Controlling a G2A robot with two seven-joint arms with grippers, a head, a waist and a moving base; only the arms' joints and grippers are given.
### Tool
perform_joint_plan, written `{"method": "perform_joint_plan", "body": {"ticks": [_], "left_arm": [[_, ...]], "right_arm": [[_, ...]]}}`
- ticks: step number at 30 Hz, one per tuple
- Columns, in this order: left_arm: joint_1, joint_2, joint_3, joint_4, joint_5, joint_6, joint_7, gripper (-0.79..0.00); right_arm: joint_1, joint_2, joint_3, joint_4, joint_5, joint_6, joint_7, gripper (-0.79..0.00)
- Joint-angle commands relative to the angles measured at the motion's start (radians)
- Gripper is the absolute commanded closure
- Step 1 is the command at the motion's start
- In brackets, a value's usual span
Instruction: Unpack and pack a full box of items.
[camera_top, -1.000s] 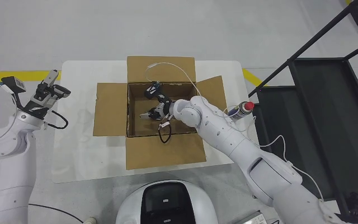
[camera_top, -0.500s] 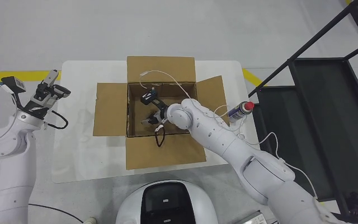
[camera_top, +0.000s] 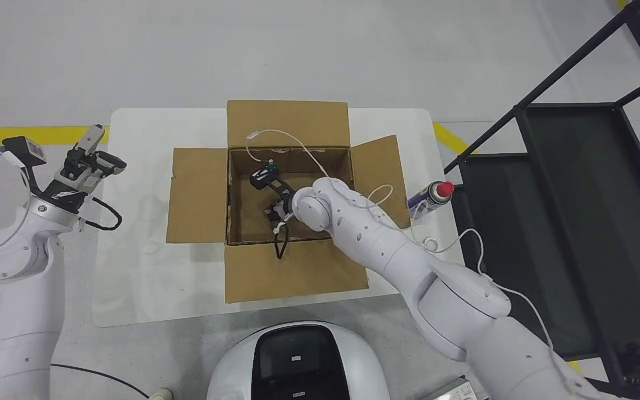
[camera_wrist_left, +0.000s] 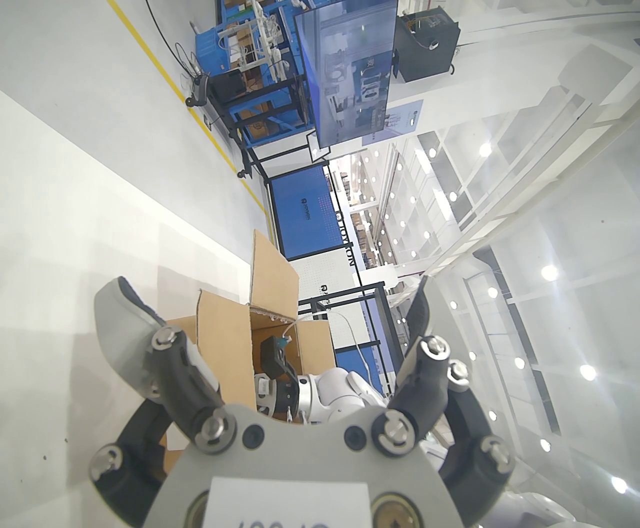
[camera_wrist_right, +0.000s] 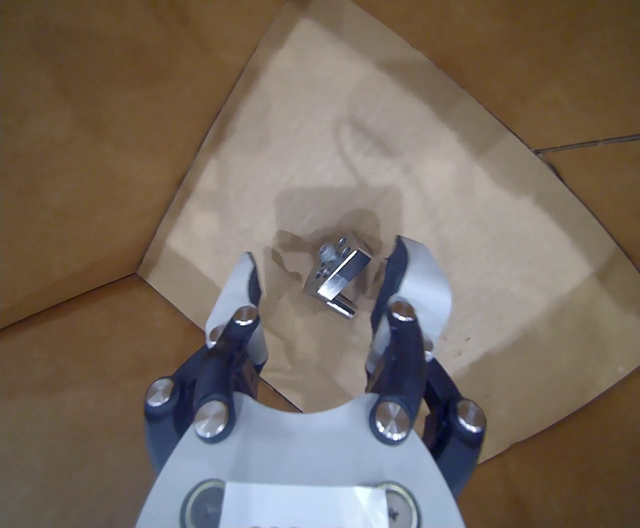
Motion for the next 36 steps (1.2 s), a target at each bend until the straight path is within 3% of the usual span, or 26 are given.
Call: {"method": "perform_joint_plan", "body": {"ticks": [1, 7, 17, 24, 30, 36], "left_arm": [[0.0, 0.0, 0.0, 0.0, 0.0, 0.0, 0.0, -0.785], [0.0, 0.0, 0.0, 0.0, 0.0, 0.0, 0.0, -0.785], [0.0, 0.0, 0.0, 0.0, 0.0, 0.0, 0.0, -0.785], [0.0, 0.0, 0.0, 0.0, 0.0, 0.0, 0.0, -0.785], [0.0, 0.0, 0.0, 0.0, 0.0, 0.0, 0.0, -0.785], [0.0, 0.0, 0.0, 0.0, 0.0, 0.0, 0.0, -0.785]], "right_arm": [[0.004, -0.007, -0.003, 0.015, -0.002, -0.002, 0.0, -0.262], [0.022, -0.033, -0.012, 0.056, -0.012, 0.005, -0.002, 0.0], [0.031, -0.024, 0.025, 0.001, -0.04, -0.015, -0.008, 0.0], [-0.044, 0.051, 0.13, -0.205, -0.092, -0.036, 0.002, 0.0], [-0.22, 0.154, 0.286, -0.563, -0.273, -0.074, 0.022, 0.0], [-0.369, 0.217, 0.415, -0.77, -0.373, -0.132, 0.123, 0.0]]}}
